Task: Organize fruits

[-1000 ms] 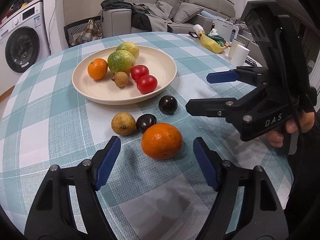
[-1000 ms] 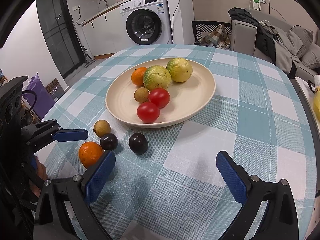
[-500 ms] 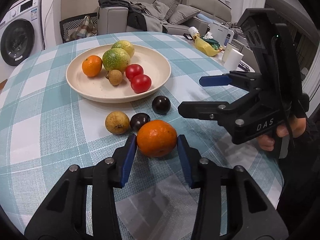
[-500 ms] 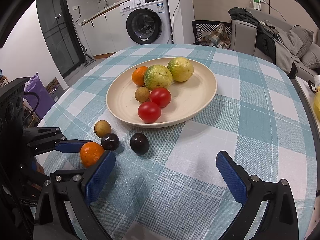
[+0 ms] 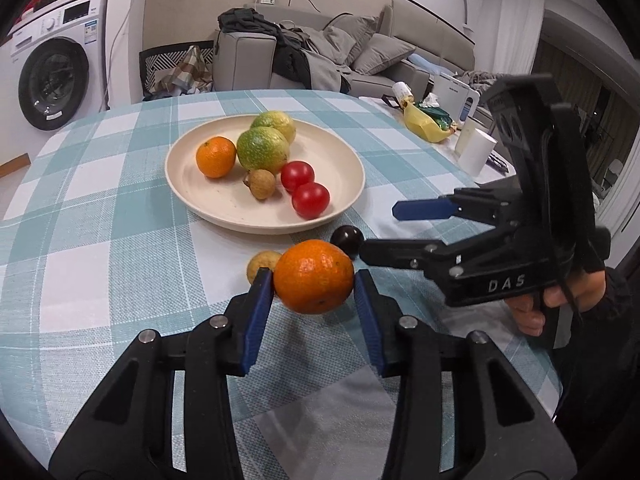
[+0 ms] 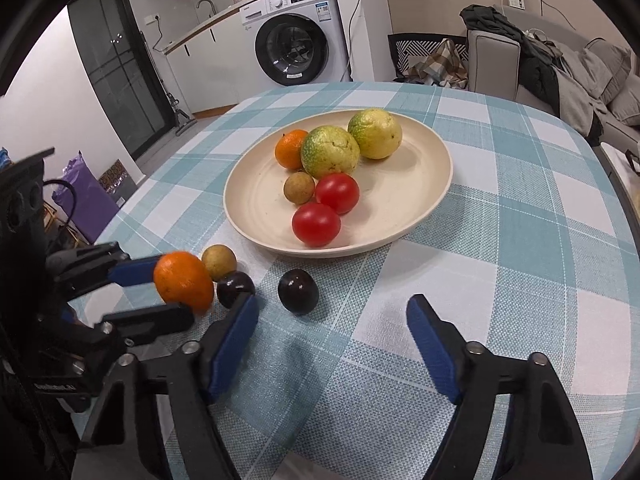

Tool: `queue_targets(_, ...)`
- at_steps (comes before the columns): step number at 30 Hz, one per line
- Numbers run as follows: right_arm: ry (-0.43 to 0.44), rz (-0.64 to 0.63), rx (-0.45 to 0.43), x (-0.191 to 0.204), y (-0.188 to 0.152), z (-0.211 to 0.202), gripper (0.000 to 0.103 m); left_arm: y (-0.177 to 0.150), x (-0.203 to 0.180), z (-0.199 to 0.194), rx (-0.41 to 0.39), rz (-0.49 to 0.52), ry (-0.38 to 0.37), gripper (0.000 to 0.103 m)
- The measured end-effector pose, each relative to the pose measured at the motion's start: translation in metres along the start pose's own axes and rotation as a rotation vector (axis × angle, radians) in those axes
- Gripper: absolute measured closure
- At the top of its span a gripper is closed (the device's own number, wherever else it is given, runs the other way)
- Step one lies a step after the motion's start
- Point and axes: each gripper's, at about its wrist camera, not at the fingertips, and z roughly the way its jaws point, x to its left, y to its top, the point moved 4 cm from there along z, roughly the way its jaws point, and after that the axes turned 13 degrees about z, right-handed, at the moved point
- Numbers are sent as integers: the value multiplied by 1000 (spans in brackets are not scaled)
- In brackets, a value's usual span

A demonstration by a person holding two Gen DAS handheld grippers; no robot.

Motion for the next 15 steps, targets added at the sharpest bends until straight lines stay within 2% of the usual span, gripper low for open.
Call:
queue_targets(4,-1,-27,-5,8,-2,2,31,1,8,-4,-12,-13,18,64)
queue_targets(9,-34,-56,3,14,-4,9,49,1,16,-8,-18,-22,42,64)
queue_targets(15,-51,-71,2,19,-5,13,57,2,21,-10,-34,-30,58,64)
